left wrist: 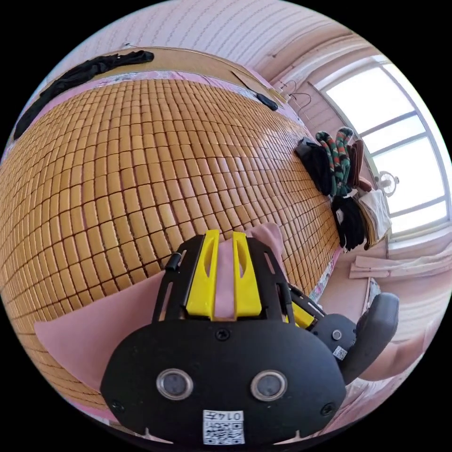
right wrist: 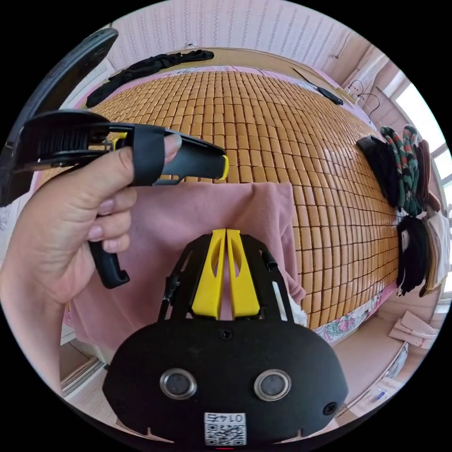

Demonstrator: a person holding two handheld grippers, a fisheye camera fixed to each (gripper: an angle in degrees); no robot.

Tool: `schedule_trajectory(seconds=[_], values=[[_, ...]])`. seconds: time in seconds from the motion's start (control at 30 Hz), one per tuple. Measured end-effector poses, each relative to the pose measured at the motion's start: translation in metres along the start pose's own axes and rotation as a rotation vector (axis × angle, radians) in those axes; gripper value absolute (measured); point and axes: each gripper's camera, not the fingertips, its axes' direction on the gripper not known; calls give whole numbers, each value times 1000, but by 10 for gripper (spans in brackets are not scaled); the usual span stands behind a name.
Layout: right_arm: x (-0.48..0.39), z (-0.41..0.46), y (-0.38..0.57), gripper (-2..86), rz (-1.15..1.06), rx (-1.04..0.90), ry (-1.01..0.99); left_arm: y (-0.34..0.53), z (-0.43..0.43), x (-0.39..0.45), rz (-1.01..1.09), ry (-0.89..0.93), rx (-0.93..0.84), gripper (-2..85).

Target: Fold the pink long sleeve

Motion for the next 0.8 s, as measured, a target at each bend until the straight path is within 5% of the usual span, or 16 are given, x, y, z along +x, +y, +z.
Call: schedule_trajectory(seconds=[0.13,0.4,0.8], values=[[38,9,-1,-10,75,-13,-126,-36,34,27,204,46,-149,75],[54,29,2,-10,17,14,-46,-75,94,59,376,19,-348,73],[117,61,-4,-9,46,-19,-201,-86,125,58,404,8,-353,73]])
